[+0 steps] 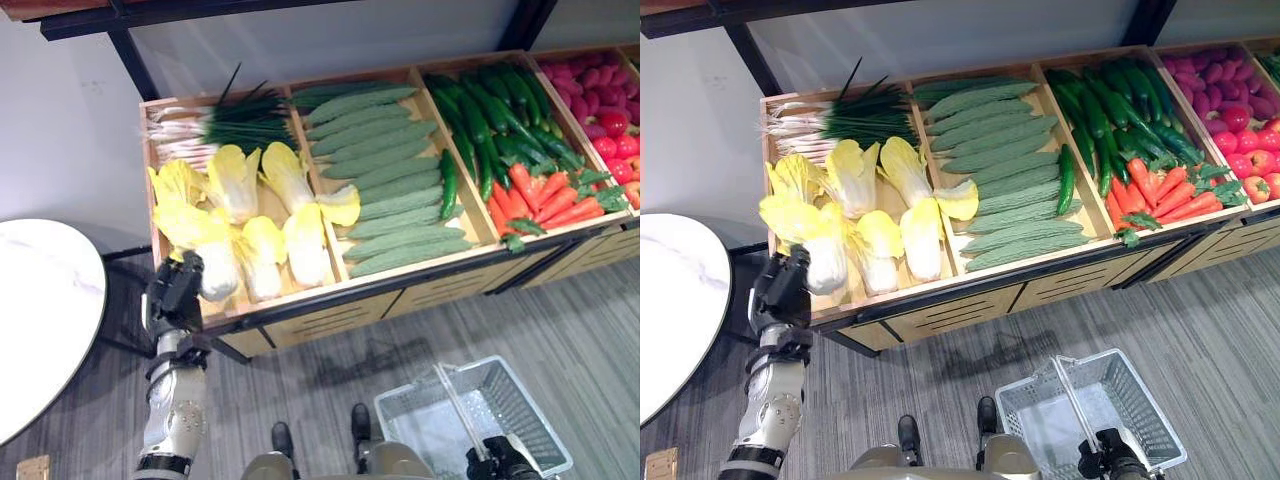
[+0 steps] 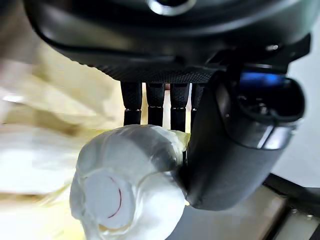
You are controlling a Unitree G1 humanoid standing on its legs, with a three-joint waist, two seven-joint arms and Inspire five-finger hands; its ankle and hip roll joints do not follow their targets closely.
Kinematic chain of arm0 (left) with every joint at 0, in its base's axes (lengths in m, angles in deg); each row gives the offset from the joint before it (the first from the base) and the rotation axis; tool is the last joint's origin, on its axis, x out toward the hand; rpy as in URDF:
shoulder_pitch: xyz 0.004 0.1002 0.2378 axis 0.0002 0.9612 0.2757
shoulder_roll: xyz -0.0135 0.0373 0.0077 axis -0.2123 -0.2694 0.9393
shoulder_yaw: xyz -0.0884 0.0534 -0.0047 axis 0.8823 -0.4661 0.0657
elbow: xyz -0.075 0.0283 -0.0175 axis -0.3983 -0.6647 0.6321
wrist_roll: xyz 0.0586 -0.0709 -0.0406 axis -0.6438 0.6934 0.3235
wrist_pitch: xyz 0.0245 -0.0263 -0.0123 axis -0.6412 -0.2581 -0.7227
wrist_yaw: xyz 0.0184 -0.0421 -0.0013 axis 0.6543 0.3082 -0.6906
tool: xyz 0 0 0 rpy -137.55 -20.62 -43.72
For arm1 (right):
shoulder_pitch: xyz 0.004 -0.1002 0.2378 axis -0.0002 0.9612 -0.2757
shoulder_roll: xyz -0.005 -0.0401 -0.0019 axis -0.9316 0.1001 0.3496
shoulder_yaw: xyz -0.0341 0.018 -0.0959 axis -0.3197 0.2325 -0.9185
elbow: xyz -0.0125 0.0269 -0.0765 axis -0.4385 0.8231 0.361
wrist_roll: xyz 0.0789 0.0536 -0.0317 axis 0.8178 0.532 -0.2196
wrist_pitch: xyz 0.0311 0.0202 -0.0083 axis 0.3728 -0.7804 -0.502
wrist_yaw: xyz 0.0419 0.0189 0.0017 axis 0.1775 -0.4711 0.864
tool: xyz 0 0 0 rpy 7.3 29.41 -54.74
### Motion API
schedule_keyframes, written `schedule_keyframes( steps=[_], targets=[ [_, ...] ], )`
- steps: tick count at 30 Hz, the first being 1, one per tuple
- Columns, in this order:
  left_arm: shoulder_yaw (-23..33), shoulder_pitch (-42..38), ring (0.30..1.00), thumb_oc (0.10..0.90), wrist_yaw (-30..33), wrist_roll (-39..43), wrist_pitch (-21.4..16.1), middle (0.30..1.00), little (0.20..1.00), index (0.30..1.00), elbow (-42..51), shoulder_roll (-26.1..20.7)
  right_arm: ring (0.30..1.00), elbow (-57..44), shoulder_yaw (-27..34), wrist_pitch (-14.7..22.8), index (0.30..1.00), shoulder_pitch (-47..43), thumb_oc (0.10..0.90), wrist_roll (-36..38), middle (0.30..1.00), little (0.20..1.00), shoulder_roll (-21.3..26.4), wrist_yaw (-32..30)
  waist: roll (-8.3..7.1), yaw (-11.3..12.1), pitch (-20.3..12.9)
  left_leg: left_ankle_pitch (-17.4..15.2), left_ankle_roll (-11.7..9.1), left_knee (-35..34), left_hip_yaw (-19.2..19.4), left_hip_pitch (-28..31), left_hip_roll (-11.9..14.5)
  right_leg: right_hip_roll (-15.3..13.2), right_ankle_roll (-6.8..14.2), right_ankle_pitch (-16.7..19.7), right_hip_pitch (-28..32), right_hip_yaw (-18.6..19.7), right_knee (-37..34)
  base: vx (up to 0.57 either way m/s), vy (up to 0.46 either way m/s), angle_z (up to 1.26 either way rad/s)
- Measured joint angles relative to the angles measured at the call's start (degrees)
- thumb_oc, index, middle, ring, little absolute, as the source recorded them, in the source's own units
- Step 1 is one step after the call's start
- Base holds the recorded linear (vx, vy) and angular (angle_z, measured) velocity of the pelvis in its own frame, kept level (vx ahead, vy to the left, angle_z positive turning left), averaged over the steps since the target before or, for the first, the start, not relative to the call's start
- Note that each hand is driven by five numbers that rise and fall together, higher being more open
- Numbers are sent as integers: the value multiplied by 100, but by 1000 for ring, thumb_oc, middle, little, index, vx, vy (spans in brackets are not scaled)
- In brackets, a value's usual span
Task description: Get the vegetables into the basket
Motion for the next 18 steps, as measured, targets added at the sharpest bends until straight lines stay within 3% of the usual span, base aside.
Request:
schedule_keyframes(
  steps=[10, 18],
  targets=[
    [-592, -41, 300, 400, -835, 98, 135, 300, 300, 300, 41, -284, 300, -2, 117, 36, 300, 5, 400, 6, 300, 300, 94, 91, 256, -133, -161, -41, 0, -3, 187, 186, -7, 10, 62, -41, 90, 182, -1, 19, 10, -9],
    [-820, -128, 300, 400, -999, 95, 207, 300, 300, 300, 105, -289, 300, 8, 153, 38, 300, 90, 400, 19, 300, 300, 115, 93, 261, -251, -181, -100, 11, 5, 375, 265, -31, 18, 76, -27, 60, 394, 31, -6, 25, -14]
  ],
)
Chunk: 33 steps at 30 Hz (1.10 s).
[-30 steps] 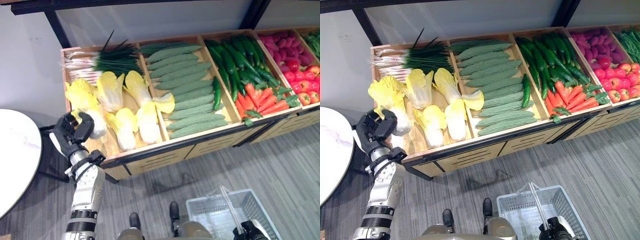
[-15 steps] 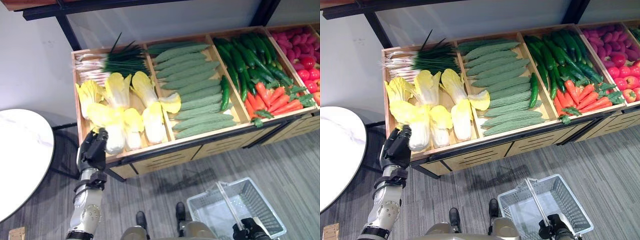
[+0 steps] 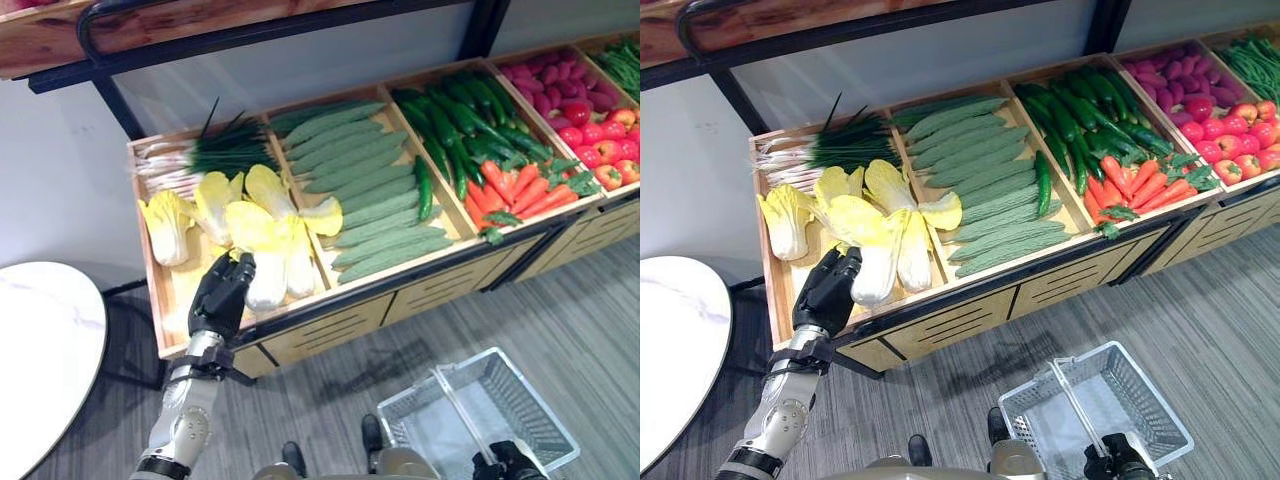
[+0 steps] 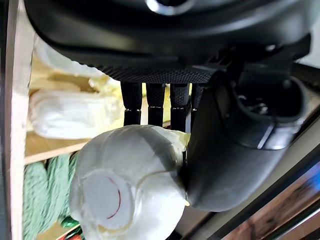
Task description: Get the vegetables into the basket
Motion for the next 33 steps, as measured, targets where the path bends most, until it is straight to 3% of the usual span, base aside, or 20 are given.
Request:
schedule_keyframes(
  steps=[2, 3, 5, 6, 7, 8, 9, 10, 11, 12, 13, 15, 16, 18, 20, 22, 25, 26, 27, 33],
  targets=[
    [-16, -1, 300, 400, -2, 0, 0, 300, 300, 300, 61, -18, 300, -15, 31, 3, 300, -18, 400, 17, 300, 300, 4, 0, -8, 7, 5, -10, 12, 5, 62, -9, -4, -1, 13, -17, -66, 56, 72, -167, 89, -21],
    [-196, -229, 300, 400, 0, 9, -20, 300, 300, 300, 97, -200, 300, -18, 37, 24, 300, -115, 400, 44, 300, 300, 17, -7, -181, 11, 110, -137, 119, 556, 99, -366, -34, -70, -13, -119, -492, 200, 647, -109, 86, -31],
    [-312, -382, 300, 400, -95, -10, 17, 300, 300, 300, 100, -341, 300, -45, 39, 58, 300, -220, 400, 45, 300, 300, 47, -26, -263, -29, 154, -226, 114, 598, 58, -404, -59, -79, 36, -217, -705, 311, 927, -129, 135, -33],
    [-326, -421, 300, 400, -121, -10, 18, 300, 300, 300, 100, -337, 300, -82, 44, 57, 300, -260, 400, 46, 300, 300, 50, -36, -191, -49, 142, -242, 114, 519, 62, -351, -53, -63, 62, -256, -717, 327, 978, -107, 108, -31],
    [-364, -480, 300, 400, -133, -55, -36, 300, 300, 300, 77, -342, 300, -192, 36, 40, 300, -297, 400, 45, 300, 300, 0, -36, -372, -121, 213, -206, 169, 444, 165, -304, -121, -94, 207, -275, -832, 471, 1038, -165, 80, -74],
    [-408, -507, 300, 400, -146, -72, -40, 300, 300, 300, 101, -392, 300, -263, 67, 82, 300, -364, 400, 48, 300, 300, -7, -28, -371, -87, 238, -178, 208, 196, 426, -198, -171, -100, 378, -281, -961, 629, 1100, -167, 204, -79],
    [-443, -541, 300, 400, -145, -151, -32, 300, 300, 300, 101, -473, 300, -340, 55, 95, 300, -383, 400, 53, 300, 300, -72, -53, -605, -207, 311, -137, 198, 234, 617, -215, -299, -158, 448, -173, -1026, 640, 937, -227, 251, -103],
    [-484, -545, 300, 400, -125, -181, -36, 300, 300, 300, 116, -575, 300, -389, 37, 96, 300, -454, 400, 58, 300, 300, -118, -53, -610, -188, 321, -103, 251, 140, 899, -211, -335, -191, 606, -208, -1070, 576, 707, -133, 206, -113],
    [-528, -561, 300, 400, -125, -243, -11, 300, 300, 300, 135, -765, 300, -361, 45, 87, 300, -612, 400, 121, 300, 300, -172, -83, -554, -94, 355, -104, 372, 52, 1261, -218, -186, -282, 555, -330, -1120, 91, 542, -212, 127, -178],
    [-660, -736, 300, 400, -90, -340, 80, 300, 300, 300, 61, -919, 300, -372, 176, 73, 300, -675, 400, 188, 300, 300, -229, -166, -475, -36, 445, -119, 519, 32, 1683, -208, -47, -709, 349, -453, -1437, -1430, 1505, -210, 92, -172],
    [-652, -717, 300, 400, -85, -387, 96, 300, 300, 300, 66, -923, 300, -370, 170, 62, 300, -669, 400, 212, 300, 300, -224, -177, -478, -32, 443, -98, 512, 25, 1931, -130, 11, -926, 354, -596, -1482, -1973, 2242, -142, 54, -146],
    [-643, -691, 300, 400, -79, -490, 106, 300, 300, 300, 95, -869, 300, -366, 172, 61, 300, -477, 400, 215, 300, 300, -213, -166, -503, 116, 403, -206, 490, 12, 2240, 77, 66, -1257, 472, -736, -1159, -2060, 2940, -127, -28, -105],
    [-648, -725, 300, 400, -92, -529, 107, 300, 300, 300, 104, -861, 300, -370, 172, 56, 300, -387, 400, 215, 300, 300, -214, -164, -552, 71, 373, -209, 446, 21, 2251, 73, 59, -1266, 528, -726, -945, -1991, 2736, -121, -85, -70],
    [-374, -503, 300, 400, -73, -557, 110, 300, 300, 300, 154, -868, 300, -346, -27, 7, 300, -318, 400, 200, 300, 300, -233, -118, -604, 243, 354, -140, 345, 153, 3059, 275, 224, -1533, 585, -1049, -844, -2416, 3136, -31, -102, -143],
    [-286, -362, 300, 400, -71, -562, 140, 300, 300, 300, 140, -936, 300, -444, -40, 103, 300, -158, 400, 203, 300, 300, -247, -80, -639, 258, 184, -132, 314, 186, 3078, 298, 268, -1348, 610, -1006, -490, -2179, 2378, -30, -162, -114],
    [-293, -395, 300, 400, -83, -569, 148, 300, 300, 300, 143, -820, 300, -411, -25, -15, 300, -72, 400, 207, 300, 300, -186, -103, -540, 79, 129, -12, 217, 283, 3022, 324, 407, -1042, 311, -1082, -313, -2209, 1784, -29, -321, -60],
    [-317, -361, 300, 400, -126, -685, 156, 300, 300, 300, 144, -760, 300, -353, -46, -34, 300, -34, 400, 210, 300, 300, -242, -91, -578, 124, 34, -139, 121, 1172, 3107, 180, 1007, -684, -51, -828, -45, -1994, 1213, -1, -289, -63],
    [-398, -396, 300, 400, -197, -685, 157, 300, 300, 300, 154, -667, 300, -379, -28, -65, 300, 77, 400, 239, 300, 300, -136, -131, -553, 80, -37, -155, -87, 1028, 3060, 49, 977, -637, -67, -824, -67, -1949, 1133, -10, -231, -29],
    [-468, -421, 300, 400, -207, -685, 160, 300, 300, 300, 176, -610, 300, -389, -35, -50, 300, 106, 400, 255, 300, 300, -36, -140, -483, 52, -50, 242, -70, 849, 3106, 41, 944, -554, -69, -822, -79, -1930, 1127, -3, -246, -30],
    [-617, -488, 300, 400, -231, -667, 172, 300, 300, 300, 84, -525, 300, -360, -35, 4, 300, 268, 400, 263, 300, 300, -140, -137, -537, -90, -77, 352, -99, 1558, 3127, 114, 1388, -377, -146, -791, 65, -1782, 1107, 44, -262, -25]
  ],
)
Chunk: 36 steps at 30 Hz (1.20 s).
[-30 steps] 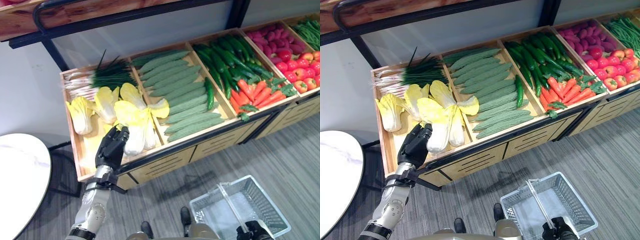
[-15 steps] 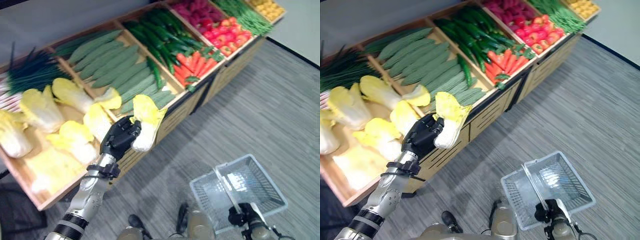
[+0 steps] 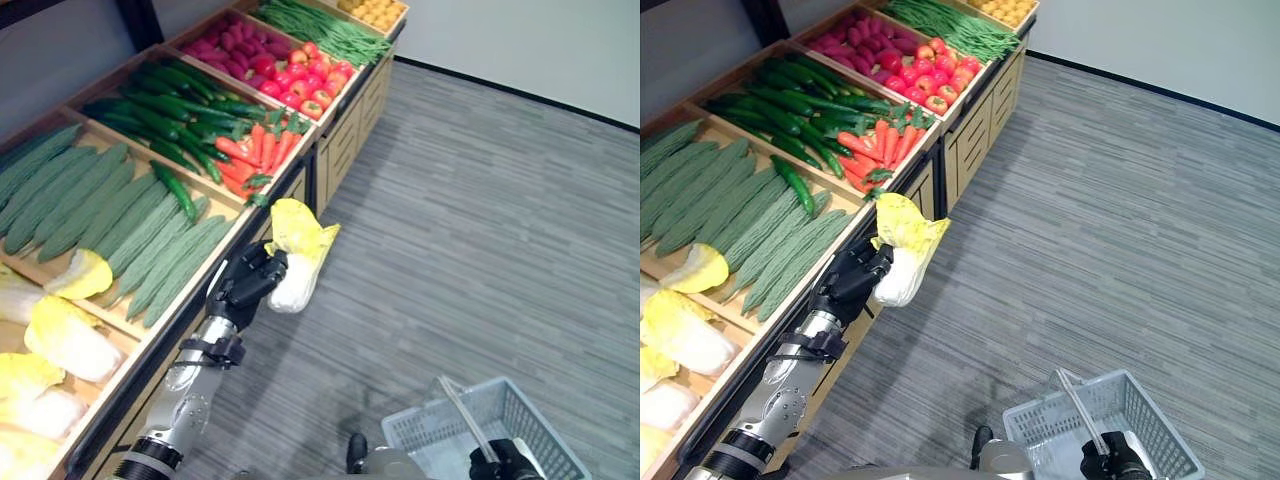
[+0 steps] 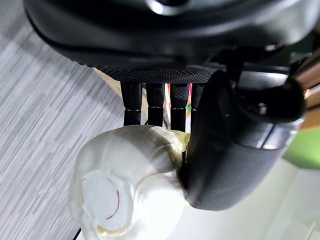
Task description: Get the vegetables into the basket
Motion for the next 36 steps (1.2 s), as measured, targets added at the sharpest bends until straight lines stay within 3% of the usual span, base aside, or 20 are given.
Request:
schedule_keyframes(
  steps=[1, 2, 3, 4, 5, 6, 7, 8, 9, 10, 11, 12, 13, 15, 20, 28, 33, 36],
  targets=[
    [-71, -32, 300, 400, -7, 6, 2, 300, 300, 300, -80, 6, 300, 37, 0, -1, 300, 11, 400, 3, 300, 300, -55, 11, -7, -22, 3, 155, -135, 241, -115, 5, 127, 38, -60, -43, -30, 21, 168, 7, -182, -62],
    [-92, 1, 300, 400, -9, 10, 13, 300, 300, 300, -152, 4, 300, 116, -7, -16, 300, -34, 400, 77, 300, 300, -84, 3, 21, -38, 7, 277, -287, 798, -530, 4, 396, 129, -94, -60, 81, 62, 127, -10, -76, -73],
    [-91, 0, 300, 400, -7, 10, 17, 300, 300, 300, -168, -3, 300, 117, -23, -6, 300, -61, 400, 130, 300, 300, -87, 2, 24, -16, 7, 338, -383, 979, -723, -36, 454, 166, -114, -63, 93, 118, 129, -4, -16, -91],
    [-99, -8, 300, 400, -7, 5, 19, 300, 300, 300, -144, -24, 300, 137, -105, 6, 300, -143, 400, 163, 300, 300, -81, -1, -74, 29, 33, 348, -454, 1247, -1332, -225, 389, 205, -243, -98, 64, 441, 139, 90, 7, -180],
    [-167, -15, 300, 400, -32, 2, 0, 300, 300, 300, -61, 29, 300, 279, -297, -14, 300, -394, 400, 187, 300, 300, 72, 3, -120, 353, 38, -652, -661, 170, -3713, -361, -822, 226, -462, 7, -67, 1356, -139, 167, 37, -200],
    [-251, -23, 300, 400, -61, -7, 9, 300, 300, 300, -81, 58, 300, 311, -292, -15, 300, -456, 400, 188, 300, 300, 54, 4, -127, 282, 44, -711, -473, -313, -4002, -539, -1054, 284, -472, 101, 75, 1482, -347, 187, 84, -192],
    [-273, -15, 300, 400, -120, -8, 7, 300, 300, 300, -116, 92, 300, 271, -303, -5, 300, -457, 400, 183, 300, 300, 38, 13, -121, 205, 42, -609, -406, -635, -4160, -744, -1067, 387, -443, 60, 261, 1653, -571, 159, 95, -105],
    [-267, 2, 300, 400, -136, -6, 1, 300, 300, 300, -120, 84, 300, 270, -317, -10, 300, -488, 400, 184, 300, 300, 64, 21, -97, 355, 34, -463, -414, -1080, -4615, -804, -1095, 473, -630, -110, 255, 1916, -649, 164, 156, -175],
    [-264, -12, 300, 400, -124, -5, -7, 300, 300, 300, -119, 63, 300, 305, -443, 4, 300, -626, 400, 179, 300, 300, 154, 41, -79, 629, 56, -311, -367, -1439, -5154, -901, -1104, 522, -622, -4, 167, 2285, -666, 132, 186, -189],
    [-275, -10, 300, 400, -124, -4, -4, 300, 300, 300, -124, 62, 300, 303, -456, 12, 300, -646, 400, 180, 300, 300, 194, 43, -52, 635, 50, -257, -306, -1354, -5202, -1002, -1075, 513, -549, 94, 125, 2324, -684, 139, 238, -178],
    [-356, -9, 300, 400, -121, -1, -2, 300, 300, 300, -173, 74, 300, 166, -462, 39, 300, -617, 400, 168, 300, 300, 304, 66, 78, 533, -11, -229, -177, -969, -4568, -1113, -887, 510, -394, 165, 218, 2214, -746, 78, 194, -73],
    [-451, -43, 300, 400, -125, -1, -2, 300, 300, 300, -166, 107, 300, 88, -462, 92, 300, -508, 400, 165, 300, 300, 422, 75, 304, 429, -64, -250, -79, -953, -4414, -1113, -825, 602, -245, 104, 272, 2208, -715, 88, 184, -46],
    [-493, -85, 300, 400, -169, -1, -4, 300, 300, 300, -151, 118, 300, 184, -456, 99, 300, -499, 400, 163, 300, 300, 427, 64, 291, 378, -61, 25, -116, -1055, -4421, -1038, -864, 526, -160, 43, 256, 2267, -660, 88, 172, -16],
    [-493, -85, 300, 400, -178, 11, -5, 300, 300, 300, -70, 97, 300, 228, -444, 96, 300, -418, 400, 157, 300, 300, 415, 109, 177, 346, -79, 150, 56, -1515, -4246, -815, -1153, 246, 78, 34, 204, 2373, -659, 67, 157, -19],
    [-466, -79, 300, 400, -178, 22, -5, 300, 300, 300, -59, -227, 300, 268, -434, 77, 300, -354, 400, 107, 300, 300, 413, 166, 154, 348, -79, 112, 320, -1612, -4070, -767, -1667, -271, 522, 153, 203, 2511, -787, 33, 97, -6],
    [-475, 83, 300, 400, -252, 19, 7, 300, 300, 300, -51, -386, 300, 680, -377, 36, 300, -771, 400, 39, 300, 300, 544, 210, 137, 532, -83, 24, 309, -1584, -3959, -600, -1622, -252, 544, 183, 477, 2486, -1070, 13, 27, -3],
    [-598, 76, 300, 400, -397, 17, 53, 300, 300, 300, 168, -573, 300, 681, -378, 25, 300, -912, 400, -139, 300, 300, 1034, 236, 145, 516, -91, 7, 272, -1609, -3986, -588, -1590, -224, 528, 194, 528, 2449, -1132, 0, 0, 0],
    [-708, 77, 300, 400, -428, 13, 86, 300, 300, 300, 382, -862, 300, 156, -437, -68, 300, -941, 400, -296, 300, 300, 1413, 279, 140, 476, -91, 2, 255, -1611, -3985, -569, -1575, -213, 528, 194, 544, 2455, -1132, 3, 4, -2]
  ],
)
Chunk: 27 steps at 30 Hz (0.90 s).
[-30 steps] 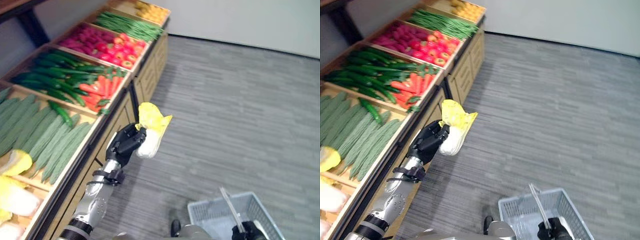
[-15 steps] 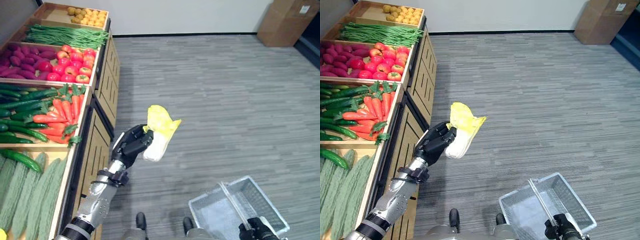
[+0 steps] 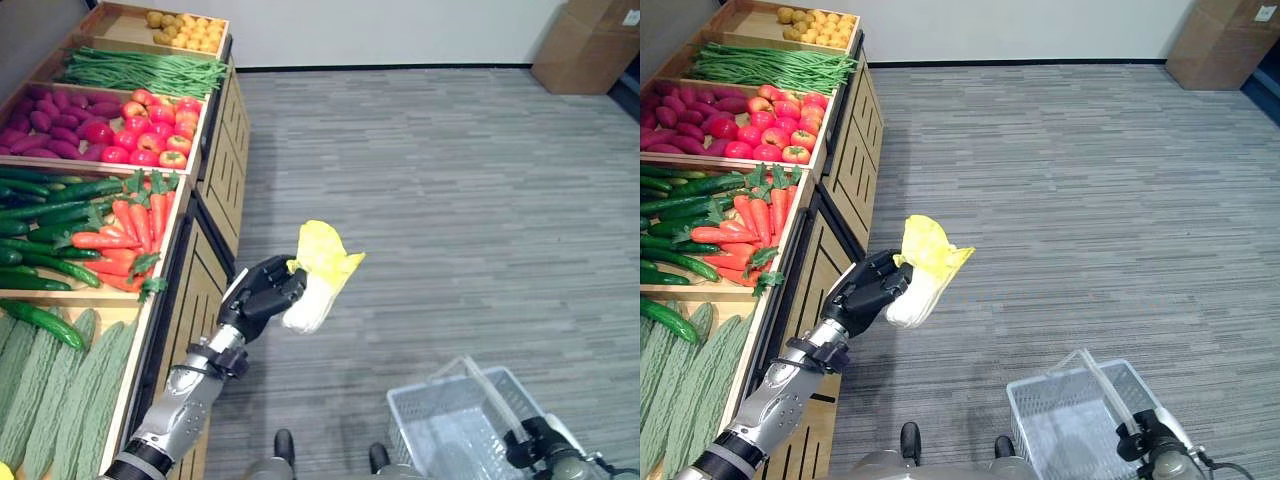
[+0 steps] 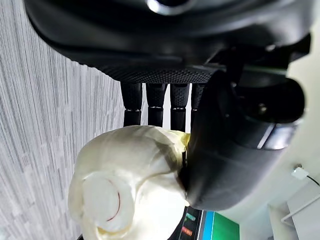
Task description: Get the vegetables into the basket
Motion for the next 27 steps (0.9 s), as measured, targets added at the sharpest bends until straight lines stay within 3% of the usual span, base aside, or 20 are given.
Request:
schedule_keyframes(
  steps=[7, 19, 27],
  targets=[
    [-123, -131, 300, 400, -187, -22, 11, 300, 300, 300, 492, -426, 300, -2591, -554, 239, 300, -121, 400, -218, 300, 300, 884, 4, -1, -130, -8, 5, -12, 9, 41, 23, 31, 22, -15, 11, -8, 44, 1, 4, 5, -2],
    [-1042, -1400, 300, 400, -198, -370, 6, 300, 300, 300, 711, -596, 300, -2144, -1600, 319, 300, -1847, 400, -494, 300, 300, 847, -56, -2, 47, -11, 14, -16, 31, 64, 19, 53, 50, -19, 16, -12, 39, 1, 0, 0, 0],
    [-1599, -1924, 300, 400, -429, -679, 3, 300, 300, 300, 877, -775, 300, -2834, -1869, 330, 300, -1915, 400, -482, 300, 300, 841, -4, -1, 4, -11, 13, -17, 31, 137, 23, 58, 50, -19, 16, -47, 93, 1, 2, 0, -4]
  ],
)
